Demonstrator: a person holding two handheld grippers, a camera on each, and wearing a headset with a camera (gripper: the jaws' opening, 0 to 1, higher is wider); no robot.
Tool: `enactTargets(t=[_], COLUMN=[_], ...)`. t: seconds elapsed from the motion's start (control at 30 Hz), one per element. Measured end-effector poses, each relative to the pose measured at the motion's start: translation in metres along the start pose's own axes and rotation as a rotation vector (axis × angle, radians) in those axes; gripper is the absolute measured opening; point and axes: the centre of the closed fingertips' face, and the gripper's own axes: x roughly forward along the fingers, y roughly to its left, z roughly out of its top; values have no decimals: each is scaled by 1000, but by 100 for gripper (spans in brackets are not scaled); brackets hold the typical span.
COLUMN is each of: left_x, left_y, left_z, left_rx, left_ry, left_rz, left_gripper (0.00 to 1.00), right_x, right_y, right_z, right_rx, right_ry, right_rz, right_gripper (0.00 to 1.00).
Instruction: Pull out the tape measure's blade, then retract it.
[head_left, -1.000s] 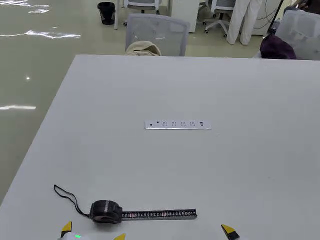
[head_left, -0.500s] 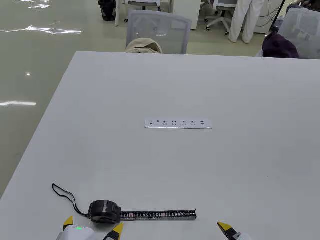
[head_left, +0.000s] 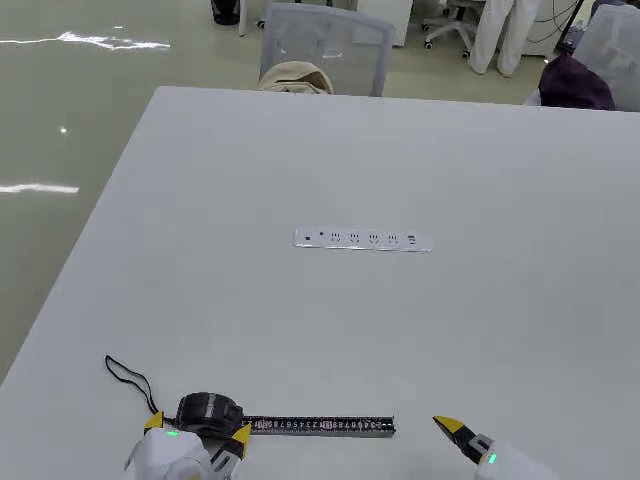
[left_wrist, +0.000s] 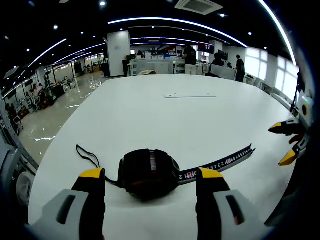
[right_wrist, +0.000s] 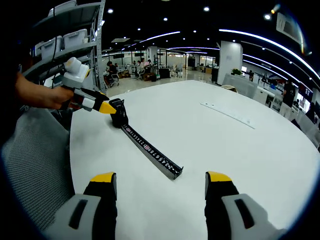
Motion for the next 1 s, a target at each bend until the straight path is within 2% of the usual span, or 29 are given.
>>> enactTargets(t=[0.07,0.2,0.5,0.73,1.0], left_x=[2,8,20,24,27], left_y=[1,1,3,4,8], left_z=[-1,-4,-5,-5,-8], left_rx=[-2,-10,-18,-15,-17], left_ry=[4,10,27,30,42], left_rz=[4,10,20,28,36], left_gripper=[71,71,70,70,70], right_x=[2,4,19,32,45], right_y=[-3,-5,-10,-16,-22], right_z=[-1,-2,-4,-6,-15], right_rx=[-5,-61,-165,-215,-261], right_ry=[-1,15,36,51,88], right_rz=[20,84,188,239,311], right_gripper=[69,63,54,49,43])
